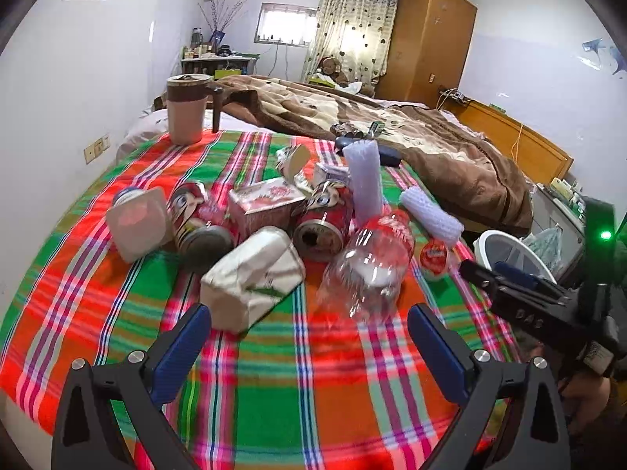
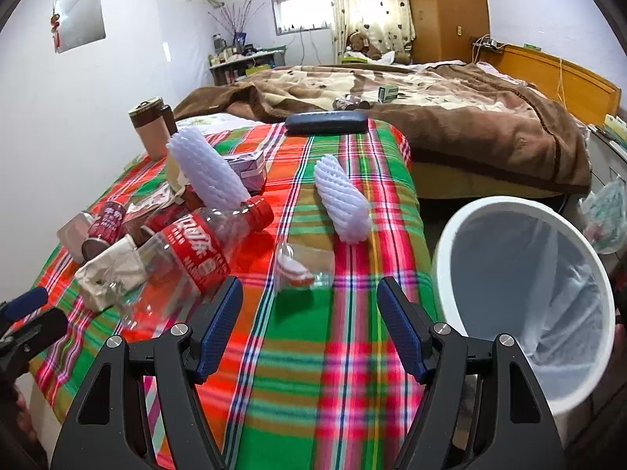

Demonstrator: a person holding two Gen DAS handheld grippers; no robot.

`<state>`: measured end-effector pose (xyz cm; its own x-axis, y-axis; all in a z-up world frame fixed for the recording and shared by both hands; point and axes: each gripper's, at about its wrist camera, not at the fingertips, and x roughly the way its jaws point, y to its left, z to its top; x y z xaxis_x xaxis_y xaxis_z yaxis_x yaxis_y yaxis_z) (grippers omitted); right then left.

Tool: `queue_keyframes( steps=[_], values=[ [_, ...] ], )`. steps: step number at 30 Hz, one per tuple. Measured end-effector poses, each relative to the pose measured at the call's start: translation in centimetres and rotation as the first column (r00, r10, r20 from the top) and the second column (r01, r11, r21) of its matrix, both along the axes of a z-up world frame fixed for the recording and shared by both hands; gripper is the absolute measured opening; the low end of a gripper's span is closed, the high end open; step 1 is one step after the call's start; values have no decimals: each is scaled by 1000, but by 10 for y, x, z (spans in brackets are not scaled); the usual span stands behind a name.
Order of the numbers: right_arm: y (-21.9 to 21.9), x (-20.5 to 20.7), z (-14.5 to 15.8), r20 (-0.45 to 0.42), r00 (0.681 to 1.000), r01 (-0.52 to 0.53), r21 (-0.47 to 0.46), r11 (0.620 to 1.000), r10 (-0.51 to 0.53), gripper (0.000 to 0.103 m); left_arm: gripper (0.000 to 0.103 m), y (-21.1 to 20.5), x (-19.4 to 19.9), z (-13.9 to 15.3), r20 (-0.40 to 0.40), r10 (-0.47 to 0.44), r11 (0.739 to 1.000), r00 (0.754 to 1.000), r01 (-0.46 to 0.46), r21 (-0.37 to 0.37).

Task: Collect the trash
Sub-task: 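Grasp the clear Coca-Cola bottle with the left gripper while the right gripper grasps the small clear cup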

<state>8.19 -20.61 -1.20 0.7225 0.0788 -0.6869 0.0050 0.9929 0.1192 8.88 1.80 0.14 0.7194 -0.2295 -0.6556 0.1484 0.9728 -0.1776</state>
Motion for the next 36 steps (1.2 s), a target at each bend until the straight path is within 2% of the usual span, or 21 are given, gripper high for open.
queue_keyframes(
  steps=[4,8,12,14,16,18,23,29,36],
  values=[
    [2,13,-5,-37,999,-10,-10,1000,10,72,102,-8,15,2,2,-26,999,1000,25,21],
    [-1,21,-10,-83,997,-4,21,1000,6,72,102,-14,28,3,-5,-53,998,999,53,30],
    [0,23,-11,-103,995,-5,21,1000,8,57,102,-24,41,5,-15,-97,994,995,98,46],
    [-1,25,-12,-118,993,-11,27,1000,14,55,102,-29,46,5,-11,-115,992,993,115,50],
    [-2,23,-14,-131,991,-20,47,999,26,46,102,-34,53,4,-23,-123,991,992,124,53],
    [-3,26,-15,-142,989,-21,53,998,29,43,102,-38,61,1,-44,-134,990,990,136,48],
    [-5,24,-13,-137,990,-27,60,998,35,42,102,-44,74,-6,-85,-146,987,986,151,52],
    [-9,20,-10,-126,991,-30,74,997,39,42,102,-58,86,-11,-106,-175,977,979,186,103],
    [-18,19,-8,-122,992,-23,91,996,34,42,96,-71,101,-21,-152,-201,966,968,222,134]
  ],
)
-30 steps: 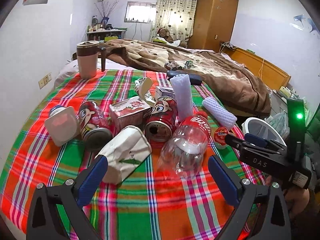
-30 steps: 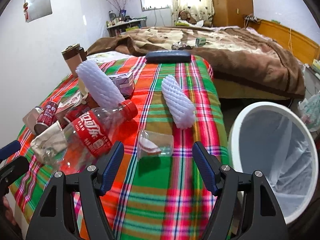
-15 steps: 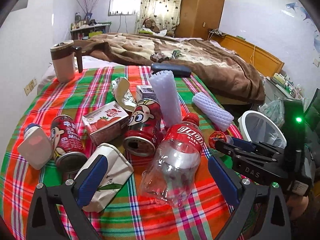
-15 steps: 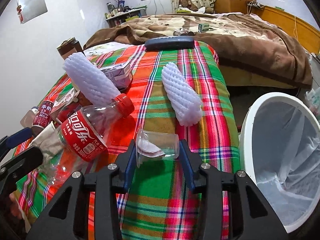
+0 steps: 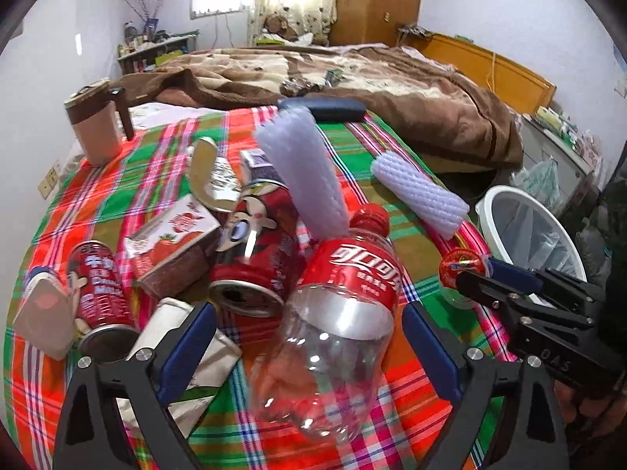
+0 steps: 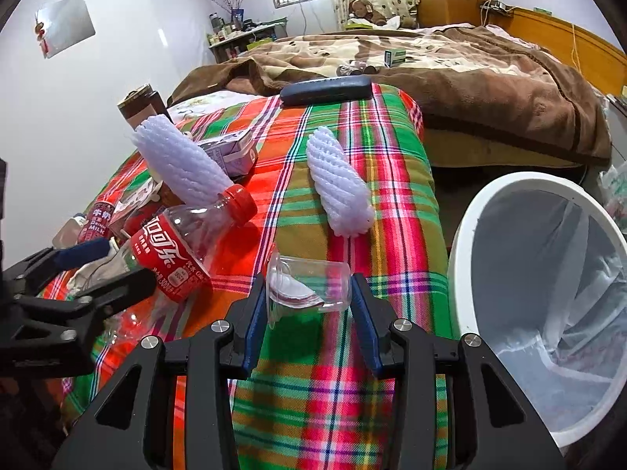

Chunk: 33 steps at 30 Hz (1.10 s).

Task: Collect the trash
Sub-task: 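Grasp the clear Coca-Cola bottle with the left gripper while the right gripper grasps the small clear cup, then carry the bottle and cup over the white bin and open both grippers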

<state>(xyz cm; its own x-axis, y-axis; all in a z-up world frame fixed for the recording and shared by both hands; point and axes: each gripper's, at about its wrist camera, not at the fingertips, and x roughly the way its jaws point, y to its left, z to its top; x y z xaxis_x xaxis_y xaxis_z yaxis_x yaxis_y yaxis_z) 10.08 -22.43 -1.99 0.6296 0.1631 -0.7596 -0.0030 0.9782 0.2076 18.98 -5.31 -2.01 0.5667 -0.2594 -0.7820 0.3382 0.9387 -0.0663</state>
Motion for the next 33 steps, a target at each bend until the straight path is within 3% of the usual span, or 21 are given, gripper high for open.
queue_keyframes(
  steps=[4,17,33],
  values=[
    [-3,1,2,7,1000,9,13,1000,-9,42,90,-9,6,-8,-43,-24,1000,999,24,7],
    [-11,0,-2,8,1000,21,30,999,-21,42,64,-21,2,-12,-52,-23,1000,998,24,16],
    [-8,-12,5,41,999,21,25,999,-22,42,64,-6,-28,1,-9,15,999,1000,-15,-51]
  ],
)
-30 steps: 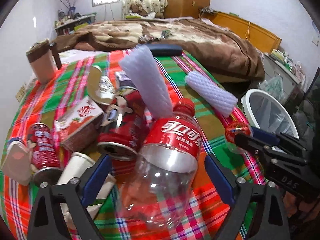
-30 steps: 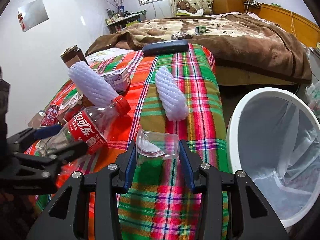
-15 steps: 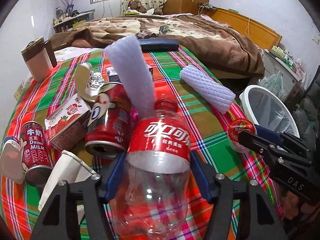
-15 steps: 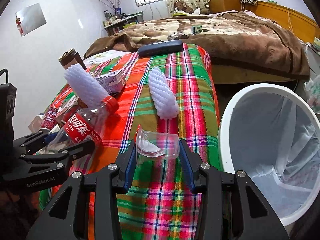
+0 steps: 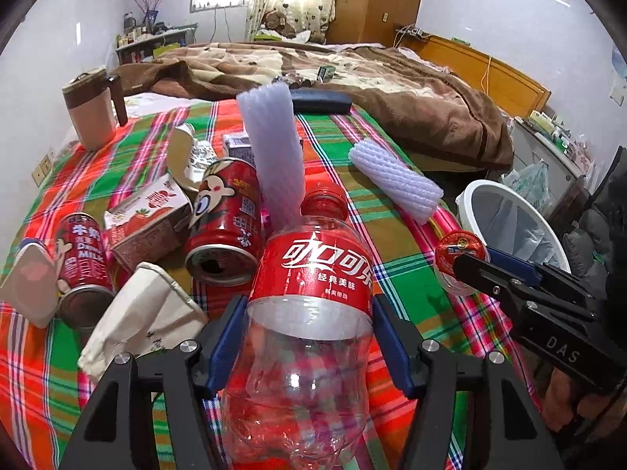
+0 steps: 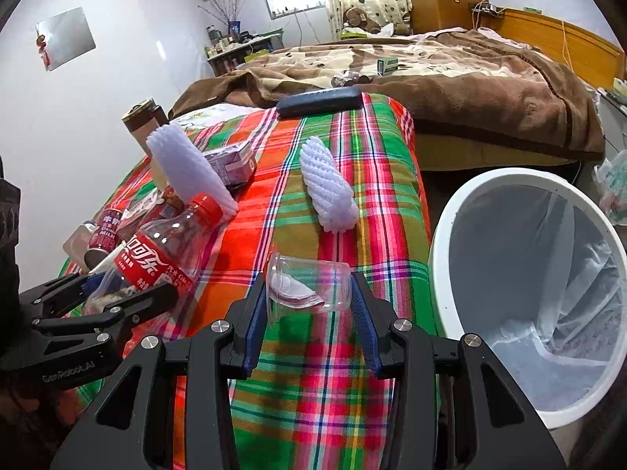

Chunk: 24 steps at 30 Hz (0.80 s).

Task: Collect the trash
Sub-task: 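Carry the bottle and cup over the white bin and open both grippers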

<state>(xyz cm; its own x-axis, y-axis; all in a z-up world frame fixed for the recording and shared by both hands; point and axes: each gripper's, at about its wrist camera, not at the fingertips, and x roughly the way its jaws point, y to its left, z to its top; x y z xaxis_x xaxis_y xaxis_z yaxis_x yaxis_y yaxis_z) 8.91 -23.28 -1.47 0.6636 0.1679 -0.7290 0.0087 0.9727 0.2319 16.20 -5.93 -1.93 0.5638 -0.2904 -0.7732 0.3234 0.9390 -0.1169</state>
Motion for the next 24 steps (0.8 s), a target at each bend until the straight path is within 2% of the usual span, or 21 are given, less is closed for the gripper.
queue_keyframes(
  steps=[12,24],
  values=[
    [-8,-18,21,67,997,27,1,1000,-27,42,64,-4,-24,36,96,-13,1000,995,16,-21],
    [-51,-37,39,134,982,136,-12,991,-133,42,64,-58,-35,58,150,-109,993,983,115,-32]
  ],
)
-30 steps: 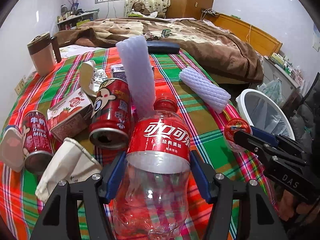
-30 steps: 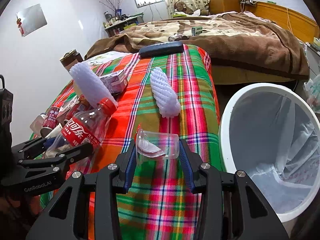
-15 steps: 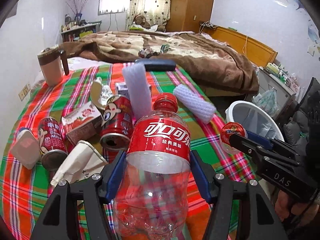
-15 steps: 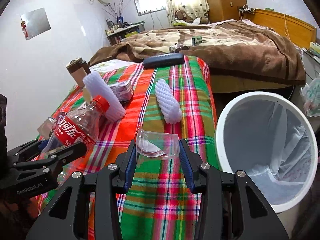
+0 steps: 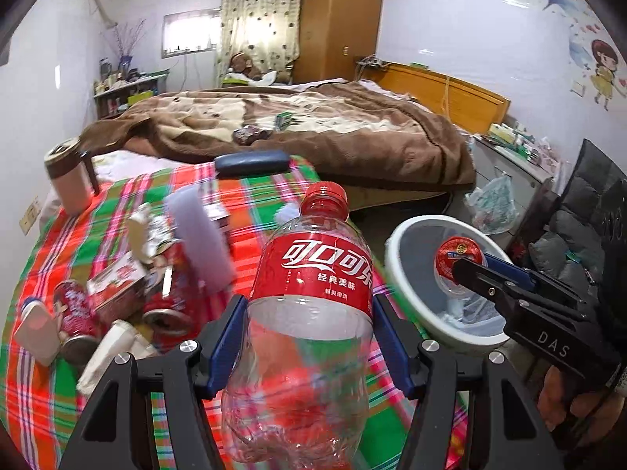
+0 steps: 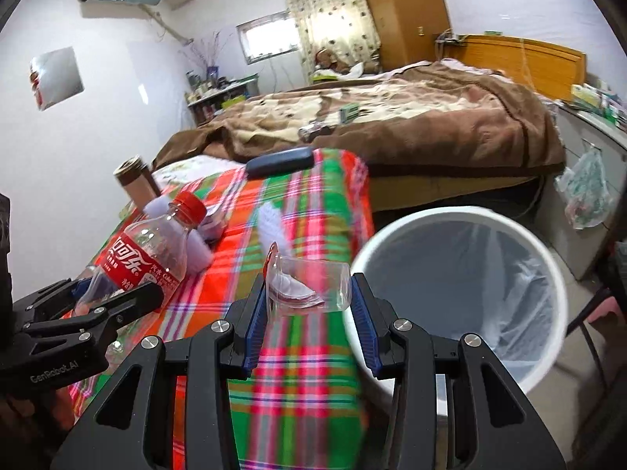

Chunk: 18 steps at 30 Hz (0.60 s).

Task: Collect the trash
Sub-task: 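Carry the bottle and cup over the white bin and open both grippers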

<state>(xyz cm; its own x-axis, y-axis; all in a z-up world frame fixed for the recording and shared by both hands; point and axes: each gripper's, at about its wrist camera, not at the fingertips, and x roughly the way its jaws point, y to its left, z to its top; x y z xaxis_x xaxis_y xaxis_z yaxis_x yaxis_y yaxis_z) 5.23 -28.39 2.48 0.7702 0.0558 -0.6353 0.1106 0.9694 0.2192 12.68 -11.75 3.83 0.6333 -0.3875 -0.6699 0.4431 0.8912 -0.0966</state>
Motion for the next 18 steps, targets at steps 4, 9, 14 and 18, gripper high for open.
queue_keyframes(
  steps=[4,9,14,18],
  values=[
    [-26,-6,-2,-2,998,63,-1,998,-63,42,64,-28,-1,0,-6,-51,999,999,51,0],
    [-53,-10,-7,-19,992,127,-6,992,-127,42,64,-66,0,-3,-21,-119,993,993,119,-14],
    [-79,-14,-17,-61,982,179,-21,984,-180,42,64,-100,4,-14,-64,-168,986,984,167,-25],
    [-95,-13,-26,-92,973,209,-30,977,-211,42,64,-129,7,-22,-84,-203,979,976,203,-12]
  ],
)
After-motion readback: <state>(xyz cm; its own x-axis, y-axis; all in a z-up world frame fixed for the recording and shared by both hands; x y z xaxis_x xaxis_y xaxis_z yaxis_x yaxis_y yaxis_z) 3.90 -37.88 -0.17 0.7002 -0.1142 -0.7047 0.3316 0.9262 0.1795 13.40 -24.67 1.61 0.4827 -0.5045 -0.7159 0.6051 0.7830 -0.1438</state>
